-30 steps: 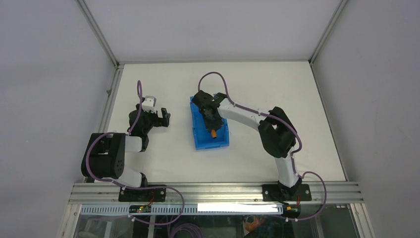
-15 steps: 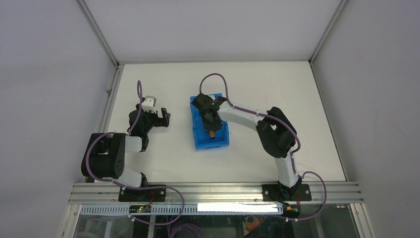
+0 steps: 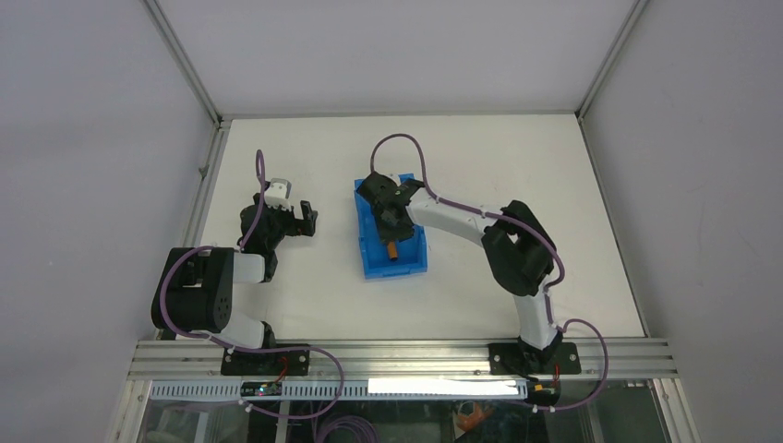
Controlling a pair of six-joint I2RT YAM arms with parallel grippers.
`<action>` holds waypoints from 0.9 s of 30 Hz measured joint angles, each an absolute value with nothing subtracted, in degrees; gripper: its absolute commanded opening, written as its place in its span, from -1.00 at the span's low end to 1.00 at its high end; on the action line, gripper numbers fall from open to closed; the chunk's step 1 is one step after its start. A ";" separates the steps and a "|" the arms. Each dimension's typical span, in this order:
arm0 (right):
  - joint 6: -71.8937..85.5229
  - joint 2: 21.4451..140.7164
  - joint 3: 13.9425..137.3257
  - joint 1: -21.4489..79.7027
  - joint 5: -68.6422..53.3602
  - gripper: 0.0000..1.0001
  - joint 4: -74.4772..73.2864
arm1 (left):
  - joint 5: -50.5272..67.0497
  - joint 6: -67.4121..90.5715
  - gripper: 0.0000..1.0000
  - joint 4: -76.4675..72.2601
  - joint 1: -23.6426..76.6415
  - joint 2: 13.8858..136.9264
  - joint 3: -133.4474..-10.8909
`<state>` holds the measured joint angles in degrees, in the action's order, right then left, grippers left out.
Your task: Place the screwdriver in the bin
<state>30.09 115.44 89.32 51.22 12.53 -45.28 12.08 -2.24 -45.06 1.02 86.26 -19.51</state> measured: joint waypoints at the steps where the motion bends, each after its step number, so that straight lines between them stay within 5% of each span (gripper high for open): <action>1: 29.82 114.85 89.34 51.27 12.73 -0.16 -45.32 | 12.08 -2.24 0.98 -45.06 1.02 86.26 -19.51; 2: 29.43 113.84 89.34 51.33 12.82 -0.09 -45.36 | 12.08 -2.24 0.98 -45.06 1.02 86.26 -19.51; 3: 28.88 112.57 89.34 51.37 12.91 0.21 -45.50 | 12.10 -2.24 0.98 -45.06 1.02 86.26 -19.51; 4: 28.27 111.00 89.36 51.37 12.97 0.77 -45.56 | 12.08 -2.24 0.98 -45.06 1.02 86.26 -19.51; 5: 27.09 108.68 89.38 51.37 13.10 0.96 -45.69 | 12.08 -2.24 0.98 -45.06 1.02 86.26 -19.51; 17: 16.36 78.72 81.28 45.10 13.21 0.99 -42.68 | 12.08 -2.24 0.98 -45.06 1.02 86.26 -19.51; 27: 16.58 59.77 49.34 27.49 14.59 0.99 -36.56 | 12.08 -2.24 0.98 -45.06 1.02 86.26 -19.51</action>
